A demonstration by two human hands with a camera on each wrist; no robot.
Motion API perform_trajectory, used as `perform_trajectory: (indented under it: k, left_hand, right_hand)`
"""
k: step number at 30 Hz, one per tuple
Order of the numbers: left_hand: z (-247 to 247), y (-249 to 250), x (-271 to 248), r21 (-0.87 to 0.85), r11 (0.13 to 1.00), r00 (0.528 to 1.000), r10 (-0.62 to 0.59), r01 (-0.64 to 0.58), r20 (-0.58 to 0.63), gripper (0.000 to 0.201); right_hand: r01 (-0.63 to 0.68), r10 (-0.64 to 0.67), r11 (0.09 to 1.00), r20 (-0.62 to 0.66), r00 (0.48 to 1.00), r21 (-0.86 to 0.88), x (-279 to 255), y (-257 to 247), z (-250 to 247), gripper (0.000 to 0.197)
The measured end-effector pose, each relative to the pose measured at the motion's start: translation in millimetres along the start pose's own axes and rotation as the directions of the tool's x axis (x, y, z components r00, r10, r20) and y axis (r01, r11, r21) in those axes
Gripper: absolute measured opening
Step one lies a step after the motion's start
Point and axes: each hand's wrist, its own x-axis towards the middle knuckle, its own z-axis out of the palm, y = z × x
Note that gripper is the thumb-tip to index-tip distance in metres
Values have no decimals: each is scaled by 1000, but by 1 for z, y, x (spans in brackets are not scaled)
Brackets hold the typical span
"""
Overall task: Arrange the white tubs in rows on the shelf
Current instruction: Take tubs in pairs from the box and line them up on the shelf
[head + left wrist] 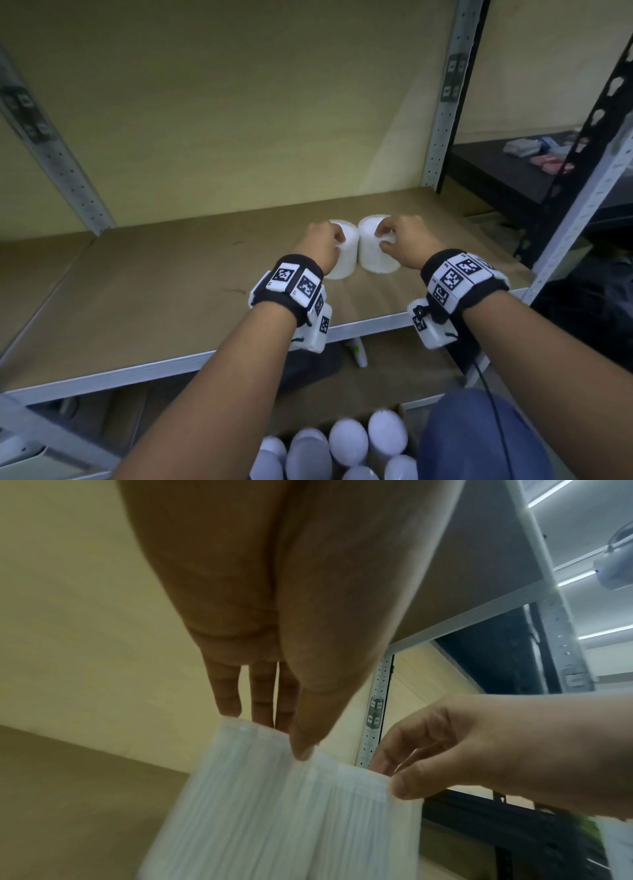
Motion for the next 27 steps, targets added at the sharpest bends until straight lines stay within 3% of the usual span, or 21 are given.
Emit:
perform_trajectory:
  k: [16, 27]
  left_hand:
    - [13, -10, 144, 22, 999, 999, -41, 40, 8, 34]
    - [20, -17, 202, -6, 1000, 999, -31, 31, -16, 35]
  right_hand:
    - [5, -9, 998, -62, 998, -69, 143, 36, 19, 29]
    - [0, -6, 997, -87, 996, -75, 200, 54, 25, 28]
